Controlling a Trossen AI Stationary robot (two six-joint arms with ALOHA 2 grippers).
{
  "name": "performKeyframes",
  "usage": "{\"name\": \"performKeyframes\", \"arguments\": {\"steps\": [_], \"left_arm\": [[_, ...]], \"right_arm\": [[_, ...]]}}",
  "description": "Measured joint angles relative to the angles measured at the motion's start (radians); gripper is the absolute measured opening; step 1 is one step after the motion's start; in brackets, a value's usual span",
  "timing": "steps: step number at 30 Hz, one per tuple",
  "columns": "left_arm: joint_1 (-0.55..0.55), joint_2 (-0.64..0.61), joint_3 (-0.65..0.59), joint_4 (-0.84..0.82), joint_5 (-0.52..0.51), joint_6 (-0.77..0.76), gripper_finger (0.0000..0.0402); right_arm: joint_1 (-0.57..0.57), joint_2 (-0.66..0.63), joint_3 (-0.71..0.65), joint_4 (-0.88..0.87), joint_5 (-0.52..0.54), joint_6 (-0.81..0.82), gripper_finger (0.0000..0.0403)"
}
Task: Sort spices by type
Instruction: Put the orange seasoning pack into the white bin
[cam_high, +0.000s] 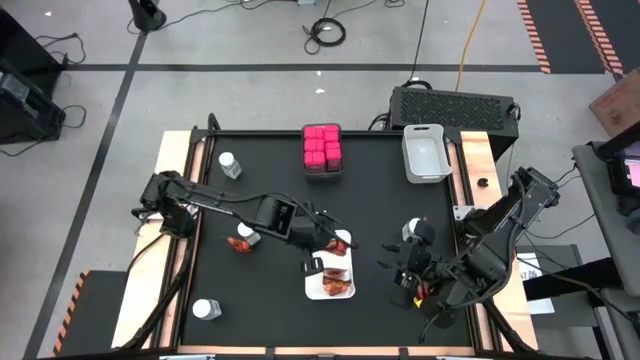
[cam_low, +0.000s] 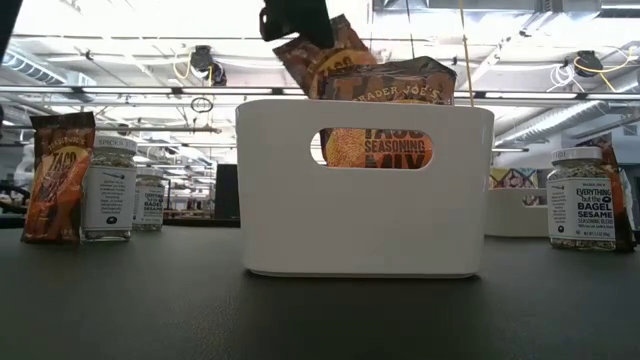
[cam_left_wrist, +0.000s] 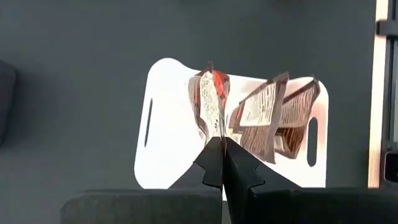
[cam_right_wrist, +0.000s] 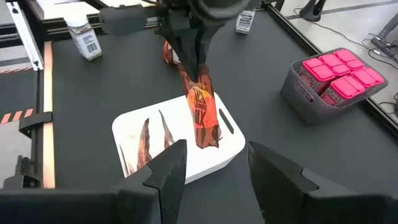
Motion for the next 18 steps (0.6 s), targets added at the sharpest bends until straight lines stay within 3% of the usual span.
{"name": "performKeyframes", "arguments": {"steps": [12,18], "left_arm": [[0.016,0.006,0.000,0.005,0.153,-0.001,0.0000],[0.036,0.030,0.001,0.000,0.156,0.031,0.0000]], "right_arm": [[0.003,0.000,0.000,0.002,0.031,0.000,0.0164],[0.001,0.000,0.000,0.025,0.086,-0.019,0.0164]]}}
